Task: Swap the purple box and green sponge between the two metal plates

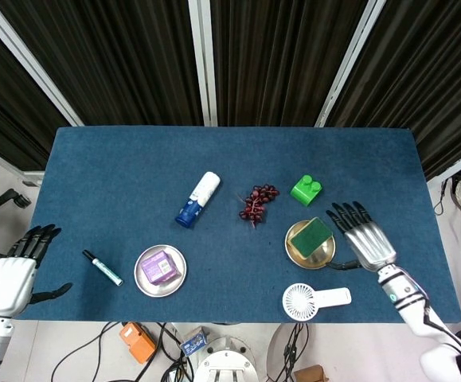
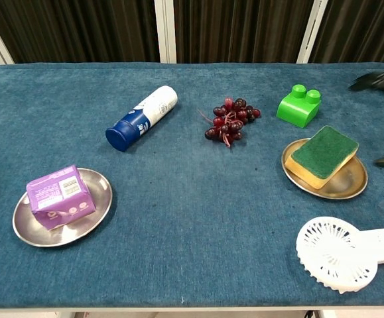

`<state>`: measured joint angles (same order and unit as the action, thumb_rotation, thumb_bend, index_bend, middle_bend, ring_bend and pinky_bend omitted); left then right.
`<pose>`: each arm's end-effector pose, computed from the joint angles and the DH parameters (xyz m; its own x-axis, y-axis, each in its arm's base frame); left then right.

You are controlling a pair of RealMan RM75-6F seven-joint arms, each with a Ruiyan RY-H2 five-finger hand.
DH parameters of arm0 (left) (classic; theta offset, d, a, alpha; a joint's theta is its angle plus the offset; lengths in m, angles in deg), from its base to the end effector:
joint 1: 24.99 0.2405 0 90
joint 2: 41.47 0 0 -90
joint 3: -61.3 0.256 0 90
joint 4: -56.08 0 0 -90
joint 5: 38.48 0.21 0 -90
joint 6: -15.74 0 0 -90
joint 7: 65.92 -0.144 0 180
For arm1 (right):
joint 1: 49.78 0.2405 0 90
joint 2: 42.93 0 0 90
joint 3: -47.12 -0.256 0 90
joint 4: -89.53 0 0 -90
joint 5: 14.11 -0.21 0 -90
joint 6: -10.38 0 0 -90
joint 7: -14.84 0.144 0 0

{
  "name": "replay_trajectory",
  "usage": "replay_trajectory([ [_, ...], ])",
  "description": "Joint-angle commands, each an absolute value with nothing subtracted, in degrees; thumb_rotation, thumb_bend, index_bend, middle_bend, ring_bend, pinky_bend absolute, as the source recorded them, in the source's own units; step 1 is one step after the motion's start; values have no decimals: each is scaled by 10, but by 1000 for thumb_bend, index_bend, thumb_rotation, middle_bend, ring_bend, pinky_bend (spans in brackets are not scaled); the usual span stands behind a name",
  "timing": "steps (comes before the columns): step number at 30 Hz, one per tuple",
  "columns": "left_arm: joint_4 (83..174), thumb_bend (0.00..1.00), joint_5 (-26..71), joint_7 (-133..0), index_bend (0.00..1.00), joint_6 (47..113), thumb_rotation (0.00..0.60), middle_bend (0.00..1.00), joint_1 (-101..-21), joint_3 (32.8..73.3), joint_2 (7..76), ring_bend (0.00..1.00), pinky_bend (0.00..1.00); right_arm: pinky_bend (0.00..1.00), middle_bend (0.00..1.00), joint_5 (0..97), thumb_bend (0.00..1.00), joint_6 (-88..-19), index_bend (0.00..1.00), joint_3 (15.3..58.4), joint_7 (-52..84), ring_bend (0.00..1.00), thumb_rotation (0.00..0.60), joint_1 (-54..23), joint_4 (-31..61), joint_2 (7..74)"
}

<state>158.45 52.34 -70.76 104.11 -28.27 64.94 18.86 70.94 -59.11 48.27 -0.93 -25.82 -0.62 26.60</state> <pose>-0.2805 0.1467 0.1546 0.3798 0.0684 0.9225 0.9245 -0.0613 -0.3761 -0.2602 -0.2569 0.0873 0.6440 -0.1268 0.7544 -0.7411 -0.3478 0.5742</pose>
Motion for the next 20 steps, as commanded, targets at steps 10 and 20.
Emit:
replay_trajectory([
  [10, 1416, 52, 548, -648, 100, 1111, 600, 52, -214, 674, 284, 3, 82, 0, 0, 783, 160, -933, 0, 557, 99, 0, 448, -536, 62, 234],
  [20, 1404, 54, 562, -647, 100, 1116, 600, 46, -216, 663, 291, 0, 77, 0, 0, 780, 159, -873, 0, 542, 102, 0, 447, -525, 52, 224],
])
